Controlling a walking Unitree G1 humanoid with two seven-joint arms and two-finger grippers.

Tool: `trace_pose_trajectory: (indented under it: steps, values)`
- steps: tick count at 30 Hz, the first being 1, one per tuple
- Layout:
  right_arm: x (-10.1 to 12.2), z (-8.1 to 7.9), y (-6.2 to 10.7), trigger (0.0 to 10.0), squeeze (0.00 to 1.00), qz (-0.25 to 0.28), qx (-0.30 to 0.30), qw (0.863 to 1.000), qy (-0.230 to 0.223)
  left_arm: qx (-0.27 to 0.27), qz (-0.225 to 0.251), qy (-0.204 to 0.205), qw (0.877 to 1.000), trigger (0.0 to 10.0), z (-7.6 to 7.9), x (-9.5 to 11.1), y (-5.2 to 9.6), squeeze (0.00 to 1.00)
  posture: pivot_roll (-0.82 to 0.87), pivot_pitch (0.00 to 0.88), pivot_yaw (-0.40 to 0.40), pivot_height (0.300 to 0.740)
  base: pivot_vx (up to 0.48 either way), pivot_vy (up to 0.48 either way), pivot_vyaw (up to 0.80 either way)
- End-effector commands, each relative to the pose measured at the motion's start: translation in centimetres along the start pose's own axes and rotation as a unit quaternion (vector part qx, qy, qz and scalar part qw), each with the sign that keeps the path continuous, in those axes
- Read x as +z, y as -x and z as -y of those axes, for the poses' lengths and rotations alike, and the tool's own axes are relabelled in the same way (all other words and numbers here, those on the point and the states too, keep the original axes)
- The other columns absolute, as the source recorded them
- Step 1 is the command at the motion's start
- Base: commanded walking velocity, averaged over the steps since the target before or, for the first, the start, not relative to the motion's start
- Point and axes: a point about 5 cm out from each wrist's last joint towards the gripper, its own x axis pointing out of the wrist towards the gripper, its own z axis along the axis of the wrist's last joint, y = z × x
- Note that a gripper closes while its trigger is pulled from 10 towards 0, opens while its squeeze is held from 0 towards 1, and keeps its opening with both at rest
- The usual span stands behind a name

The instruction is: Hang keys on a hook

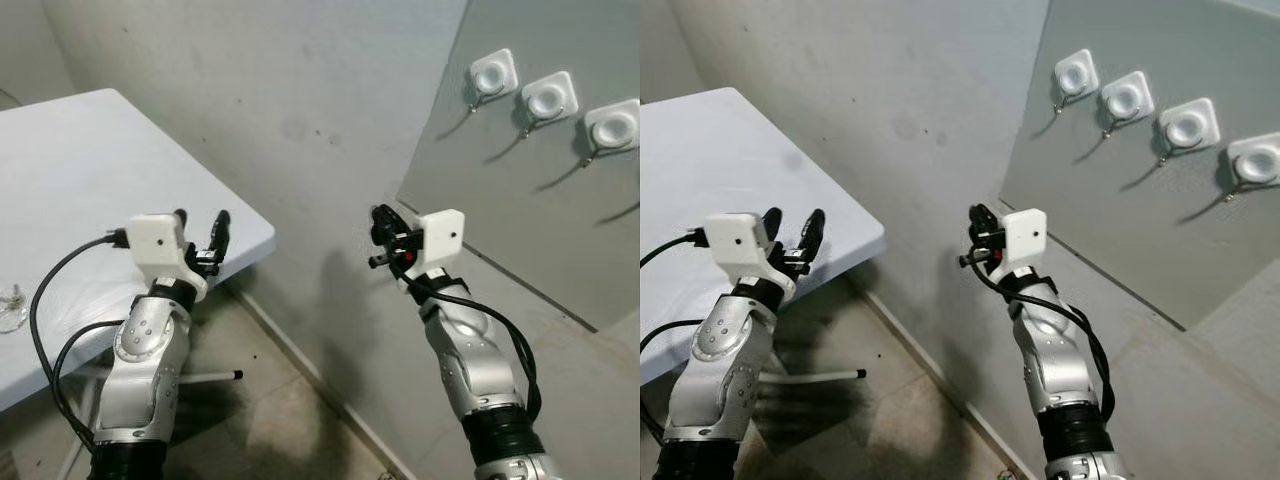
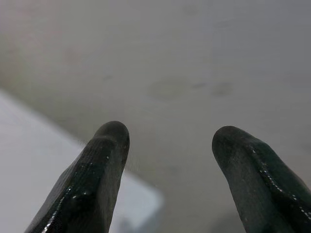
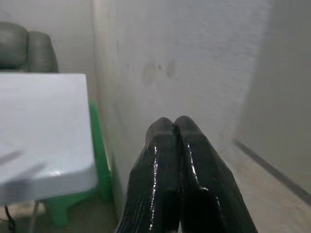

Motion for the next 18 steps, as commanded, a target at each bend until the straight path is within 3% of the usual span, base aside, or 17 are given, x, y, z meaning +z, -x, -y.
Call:
trace_pose_trajectory:
  steps: [1, 18]
  values:
    - [1.0, 0.0, -0.5, 10.0, 0.00, 0.016, 0.008, 1.000, 0.004, -0.027, 0.010, -0.014, 0.999, 10.0, 0.8, 0.8, -0.3, 0.00, -0.05, 0.031, -0.068, 0.740, 0.000, 0.000, 0.00]
    - [2.8, 1.1, -2.3, 10.0, 0.00, 0.032, 0.027, 0.999, 0.029, -0.100, 0.041, -0.023, 0.994, 10.0, 3.3, 3.5, -1.1, 0.00, -0.05, 0.042, -0.067, 0.740, 0.000, 0.000, 0.00]
